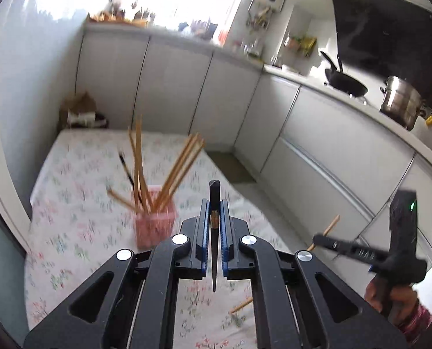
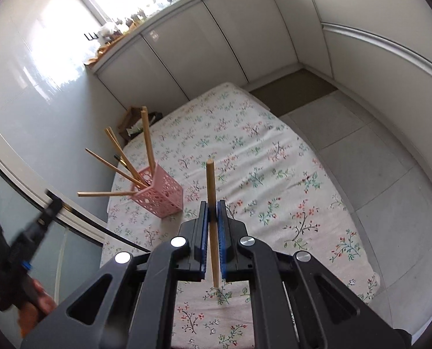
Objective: Organize utensils
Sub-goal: 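Carry both chopsticks upright over the pink basket and lower them in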
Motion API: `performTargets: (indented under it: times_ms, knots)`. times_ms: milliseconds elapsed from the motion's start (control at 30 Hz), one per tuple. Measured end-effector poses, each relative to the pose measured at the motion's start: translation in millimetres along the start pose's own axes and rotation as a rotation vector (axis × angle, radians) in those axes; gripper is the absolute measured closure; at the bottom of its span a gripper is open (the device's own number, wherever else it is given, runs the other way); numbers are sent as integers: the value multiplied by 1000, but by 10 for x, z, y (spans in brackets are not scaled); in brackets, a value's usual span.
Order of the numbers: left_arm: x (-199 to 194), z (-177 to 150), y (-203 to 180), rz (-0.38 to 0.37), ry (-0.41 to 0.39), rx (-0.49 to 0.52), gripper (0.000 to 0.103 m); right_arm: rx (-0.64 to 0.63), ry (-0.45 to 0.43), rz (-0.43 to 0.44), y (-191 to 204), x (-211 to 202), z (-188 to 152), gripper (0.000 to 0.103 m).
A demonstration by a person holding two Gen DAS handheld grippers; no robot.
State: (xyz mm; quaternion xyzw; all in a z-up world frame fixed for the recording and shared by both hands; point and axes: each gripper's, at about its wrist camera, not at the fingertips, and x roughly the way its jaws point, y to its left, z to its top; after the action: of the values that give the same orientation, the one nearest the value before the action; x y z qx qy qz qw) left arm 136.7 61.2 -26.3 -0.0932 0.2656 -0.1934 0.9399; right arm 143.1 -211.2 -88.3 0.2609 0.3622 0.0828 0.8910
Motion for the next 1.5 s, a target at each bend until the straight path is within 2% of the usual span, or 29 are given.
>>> performTargets:
  times_ms: [200,533,833,933,967,1000,1067,1100,1200,1367,1500]
  knots:
    - [-13,493,-105,52,-50,31,97,6,-23,18,-34,-115,137,97]
    - [295,850,38,164,-125,34,97,9,-33,28,-135,-122,292,97]
    - [840,729,229,207,-60,27,97,0,-14,12,-139,47,377,97]
    - [1027,598,304,219,5,23,96,-4,-13,19,-88,64,406,97]
    - [1061,563,311,215,24,26,92,-5,-13,24,-68,59,421,97]
    - [1051,522,323,210,34,23,84,-8,-16,33,-25,47,444,97]
    - [948,513,366,202,7,3,72,-23,-30,46,79,6,497,97]
    - [850,525,386,192,-19,-17,70,-36,-40,58,158,-24,545,97]
    - [381,643,483,173,-148,-109,64,-66,-72,101,436,-120,698,97]
    - [-148,748,650,205,-304,-233,63,-113,-158,156,924,-259,969,97]
    - [-344,680,885,221,-352,-322,62,-155,-192,170,1319,-157,1175,97]
